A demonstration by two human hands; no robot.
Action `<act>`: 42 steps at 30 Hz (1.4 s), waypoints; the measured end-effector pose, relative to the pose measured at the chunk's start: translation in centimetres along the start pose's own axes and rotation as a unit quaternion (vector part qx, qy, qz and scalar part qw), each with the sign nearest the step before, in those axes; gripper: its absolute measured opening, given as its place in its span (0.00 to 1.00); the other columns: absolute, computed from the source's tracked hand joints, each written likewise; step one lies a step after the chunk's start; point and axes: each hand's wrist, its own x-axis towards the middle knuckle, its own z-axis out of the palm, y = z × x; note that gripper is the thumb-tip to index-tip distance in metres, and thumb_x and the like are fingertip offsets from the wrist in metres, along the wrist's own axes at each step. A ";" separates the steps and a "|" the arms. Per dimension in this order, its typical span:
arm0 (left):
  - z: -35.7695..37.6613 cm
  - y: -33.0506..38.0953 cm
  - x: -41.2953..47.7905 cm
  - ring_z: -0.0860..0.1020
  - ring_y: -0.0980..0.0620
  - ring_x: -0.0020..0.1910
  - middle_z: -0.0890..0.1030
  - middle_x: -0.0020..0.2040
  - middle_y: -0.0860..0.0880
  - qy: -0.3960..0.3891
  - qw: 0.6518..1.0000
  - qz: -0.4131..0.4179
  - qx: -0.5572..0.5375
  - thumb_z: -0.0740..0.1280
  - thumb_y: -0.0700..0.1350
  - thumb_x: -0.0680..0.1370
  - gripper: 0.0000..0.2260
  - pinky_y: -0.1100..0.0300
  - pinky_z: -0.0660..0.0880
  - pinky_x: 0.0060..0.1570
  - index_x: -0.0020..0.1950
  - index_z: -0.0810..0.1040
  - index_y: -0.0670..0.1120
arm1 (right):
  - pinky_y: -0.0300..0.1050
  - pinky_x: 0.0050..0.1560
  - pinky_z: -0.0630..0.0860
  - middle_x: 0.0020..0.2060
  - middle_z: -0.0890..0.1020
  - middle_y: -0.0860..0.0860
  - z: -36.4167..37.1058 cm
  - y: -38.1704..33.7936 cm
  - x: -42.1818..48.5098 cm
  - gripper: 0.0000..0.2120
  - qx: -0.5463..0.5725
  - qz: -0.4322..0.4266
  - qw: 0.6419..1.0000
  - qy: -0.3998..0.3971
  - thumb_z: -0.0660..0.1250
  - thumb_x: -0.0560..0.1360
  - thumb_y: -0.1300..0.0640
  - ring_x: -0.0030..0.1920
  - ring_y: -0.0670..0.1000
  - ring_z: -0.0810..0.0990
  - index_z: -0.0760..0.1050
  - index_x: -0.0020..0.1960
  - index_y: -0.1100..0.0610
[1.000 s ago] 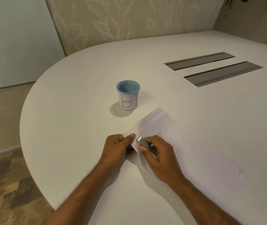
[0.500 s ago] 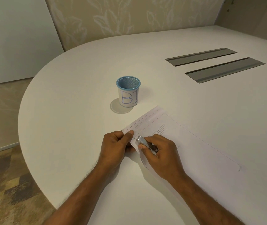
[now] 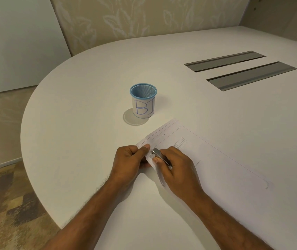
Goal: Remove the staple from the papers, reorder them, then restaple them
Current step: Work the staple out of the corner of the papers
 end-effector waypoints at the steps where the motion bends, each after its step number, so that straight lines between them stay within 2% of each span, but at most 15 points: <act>1: 0.0 0.0 0.1 0.85 0.49 0.34 0.87 0.37 0.43 -0.003 1.000 -0.001 -0.001 0.67 0.47 0.78 0.15 0.62 0.80 0.36 0.40 0.86 0.39 | 0.36 0.39 0.79 0.41 0.82 0.50 0.1 0.0 0.0 0.14 0.001 0.001 1.000 -0.002 0.64 0.75 0.46 0.39 0.47 0.79 0.78 0.50 0.57; 5: -0.2 0.2 0.2 0.84 0.45 0.35 0.86 0.36 0.39 -0.015 1.000 -0.015 -0.019 0.67 0.47 0.78 0.16 0.55 0.83 0.40 0.36 0.85 0.39 | 0.34 0.37 0.76 0.38 0.77 0.47 0.4 0.0 -0.2 0.16 0.025 0.001 1.000 -0.016 0.60 0.76 0.43 0.36 0.47 0.77 0.75 0.48 0.56; 8: -0.1 0.2 0.2 0.84 0.40 0.38 0.85 0.39 0.35 -0.015 0.998 -0.035 -0.048 0.68 0.47 0.78 0.17 0.49 0.83 0.45 0.39 0.82 0.32 | 0.30 0.33 0.70 0.35 0.71 0.44 0.4 0.0 -0.1 0.13 0.018 -0.014 1.000 -0.001 0.60 0.76 0.44 0.32 0.42 0.72 0.71 0.45 0.54; 12: 0.0 0.3 0.2 0.84 0.39 0.38 0.84 0.40 0.33 -0.009 0.997 -0.050 -0.063 0.69 0.47 0.77 0.18 0.49 0.84 0.44 0.40 0.80 0.30 | 0.31 0.31 0.69 0.33 0.68 0.39 0.5 0.1 -0.1 0.09 0.009 -0.016 1.000 -0.006 0.61 0.77 0.44 0.33 0.43 0.72 0.67 0.45 0.48; 16: 0.0 0.5 0.4 0.84 0.39 0.39 0.85 0.40 0.33 -0.013 0.995 -0.060 -0.073 0.69 0.46 0.77 0.17 0.47 0.83 0.47 0.41 0.81 0.31 | 0.34 0.29 0.68 0.31 0.70 0.41 0.7 0.0 -0.1 0.09 0.032 -0.008 0.999 -0.011 0.58 0.79 0.44 0.32 0.45 0.71 0.66 0.44 0.47; 19: 0.0 0.6 0.2 0.85 0.40 0.41 0.86 0.42 0.36 -0.024 0.995 -0.057 -0.074 0.69 0.46 0.77 0.14 0.50 0.83 0.47 0.38 0.84 0.37 | 0.38 0.29 0.69 0.30 0.71 0.43 0.7 0.0 0.0 0.10 0.044 -0.006 0.999 -0.017 0.58 0.79 0.46 0.31 0.47 0.70 0.67 0.43 0.49; 24: 0.1 0.8 0.0 0.85 0.43 0.38 0.86 0.42 0.37 -0.021 0.997 -0.040 -0.060 0.68 0.46 0.78 0.13 0.53 0.82 0.42 0.38 0.85 0.40 | 0.36 0.29 0.67 0.28 0.69 0.41 0.6 0.0 0.3 0.10 0.052 -0.004 0.998 -0.023 0.59 0.80 0.48 0.29 0.45 0.68 0.69 0.43 0.52; 27: 0.2 0.9 -0.1 0.84 0.46 0.36 0.86 0.40 0.39 -0.015 0.998 -0.036 -0.049 0.68 0.46 0.78 0.13 0.55 0.82 0.40 0.39 0.85 0.40 | 0.42 0.28 0.69 0.28 0.69 0.42 0.6 0.0 0.4 0.10 0.055 -0.001 0.998 -0.026 0.59 0.80 0.48 0.29 0.48 0.69 0.69 0.42 0.52; 29: 0.3 0.9 -0.1 0.83 0.47 0.33 0.86 0.36 0.42 -0.011 0.999 -0.035 -0.040 0.68 0.46 0.78 0.14 0.55 0.81 0.39 0.36 0.84 0.42 | 0.48 0.29 0.70 0.28 0.70 0.45 0.5 0.1 0.5 0.12 0.060 0.004 0.998 -0.031 0.58 0.80 0.47 0.29 0.50 0.69 0.68 0.41 0.52; 31: 0.2 1.0 -0.1 0.83 0.48 0.32 0.86 0.34 0.43 -0.012 0.999 -0.034 -0.041 0.68 0.46 0.78 0.14 0.57 0.81 0.37 0.34 0.85 0.43 | 0.50 0.29 0.70 0.27 0.70 0.46 0.5 0.2 0.6 0.14 0.071 0.010 0.997 -0.035 0.57 0.80 0.45 0.29 0.50 0.68 0.69 0.41 0.53; 34: 0.1 1.0 -0.1 0.84 0.45 0.35 0.86 0.37 0.40 -0.017 0.998 -0.031 -0.043 0.68 0.45 0.78 0.13 0.54 0.82 0.39 0.38 0.85 0.41 | 0.51 0.30 0.71 0.28 0.72 0.48 0.4 0.3 0.6 0.15 0.081 0.017 0.996 -0.045 0.57 0.80 0.45 0.29 0.50 0.69 0.70 0.41 0.53; 38: 0.2 1.1 -0.2 0.85 0.47 0.35 0.87 0.36 0.42 -0.023 0.998 -0.023 -0.044 0.67 0.44 0.79 0.15 0.57 0.82 0.37 0.34 0.86 0.44 | 0.54 0.31 0.71 0.29 0.74 0.52 0.2 0.5 0.9 0.14 0.113 0.040 0.991 -0.064 0.58 0.80 0.48 0.30 0.53 0.71 0.72 0.41 0.55; 40: 0.2 1.2 -0.2 0.85 0.49 0.34 0.87 0.35 0.44 -0.030 0.998 -0.021 -0.049 0.67 0.43 0.79 0.17 0.61 0.81 0.34 0.32 0.86 0.46 | 0.51 0.31 0.73 0.29 0.76 0.51 0.1 0.7 0.9 0.13 0.126 0.051 0.988 -0.073 0.60 0.80 0.49 0.30 0.51 0.72 0.73 0.43 0.57; 42: 0.2 1.3 -0.3 0.85 0.49 0.34 0.87 0.36 0.44 -0.029 0.998 -0.022 -0.049 0.66 0.43 0.79 0.16 0.63 0.80 0.34 0.33 0.86 0.45 | 0.44 0.30 0.71 0.28 0.74 0.46 0.1 0.8 0.9 0.12 0.129 0.047 0.988 -0.073 0.60 0.80 0.49 0.30 0.45 0.71 0.74 0.42 0.56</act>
